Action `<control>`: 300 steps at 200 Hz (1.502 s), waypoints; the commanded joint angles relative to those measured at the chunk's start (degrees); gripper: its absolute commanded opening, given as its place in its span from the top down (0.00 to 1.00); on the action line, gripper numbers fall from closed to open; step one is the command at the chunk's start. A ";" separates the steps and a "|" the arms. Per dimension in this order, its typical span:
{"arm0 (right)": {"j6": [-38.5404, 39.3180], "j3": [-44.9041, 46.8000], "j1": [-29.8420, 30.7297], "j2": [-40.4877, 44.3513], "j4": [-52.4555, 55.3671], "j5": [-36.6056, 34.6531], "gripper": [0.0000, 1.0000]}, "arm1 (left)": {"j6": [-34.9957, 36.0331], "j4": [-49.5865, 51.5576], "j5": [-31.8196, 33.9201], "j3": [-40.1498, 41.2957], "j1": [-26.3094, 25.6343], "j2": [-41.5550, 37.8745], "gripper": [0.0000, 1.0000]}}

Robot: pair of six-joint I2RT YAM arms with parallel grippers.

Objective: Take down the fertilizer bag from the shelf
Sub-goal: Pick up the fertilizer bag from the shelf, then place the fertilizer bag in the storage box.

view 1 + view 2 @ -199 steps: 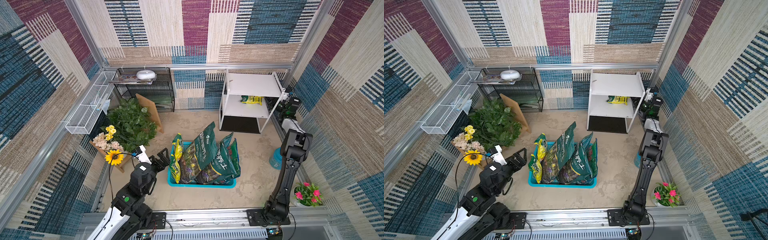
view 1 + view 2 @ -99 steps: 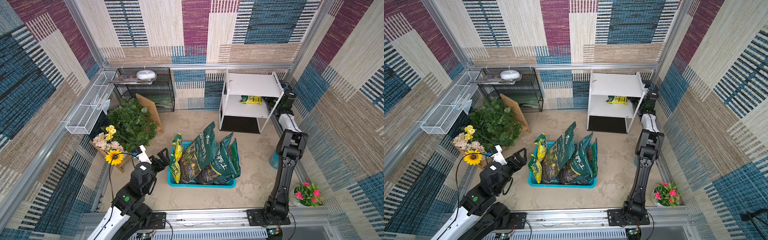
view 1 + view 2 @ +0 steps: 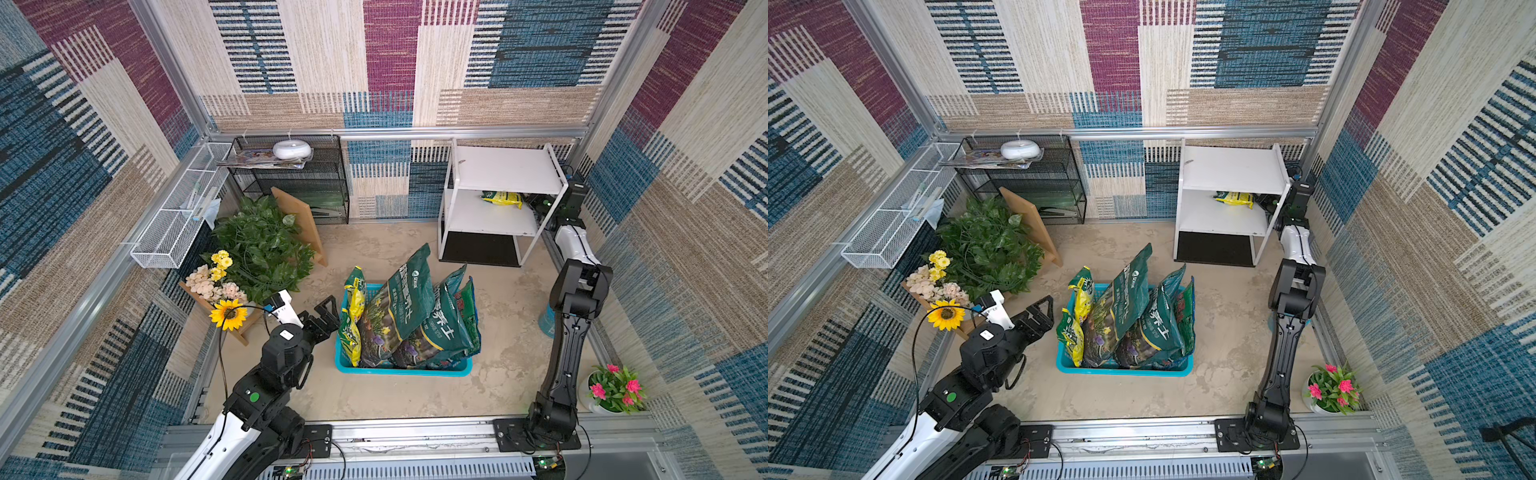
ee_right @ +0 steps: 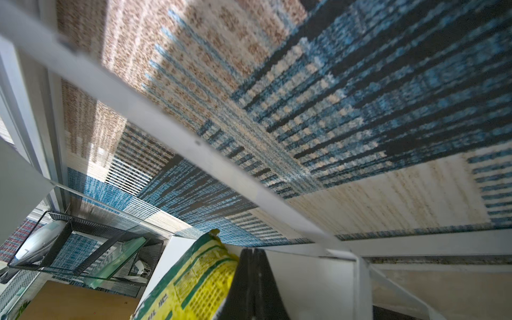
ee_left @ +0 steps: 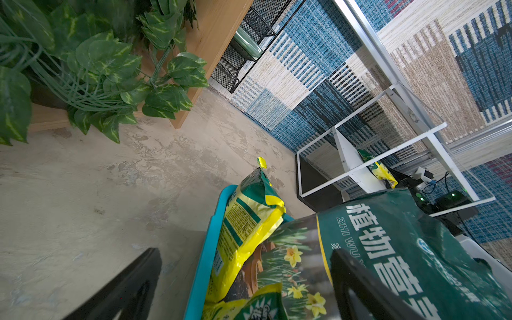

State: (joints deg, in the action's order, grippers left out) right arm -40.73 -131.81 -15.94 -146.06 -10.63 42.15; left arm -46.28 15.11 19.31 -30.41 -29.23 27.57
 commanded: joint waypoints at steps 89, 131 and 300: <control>-8.07 39.03 -7.14 23.12 -26.62 -3.90 1.00 | 0.33 -0.91 0.15 -0.61 0.10 -1.56 0.01; -10.22 51.74 -9.57 29.68 -37.43 -7.45 1.00 | 0.45 -0.73 0.38 -0.57 0.14 -1.82 0.01; -6.44 84.05 -8.64 58.63 -44.55 -23.79 1.00 | -0.03 0.24 -0.47 -1.14 0.09 -3.70 0.01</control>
State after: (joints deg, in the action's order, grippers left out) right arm -48.64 -51.42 -25.78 -91.18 -53.21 20.38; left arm -46.30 15.59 19.07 -30.98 -29.15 24.43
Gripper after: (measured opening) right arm 0.068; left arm 0.989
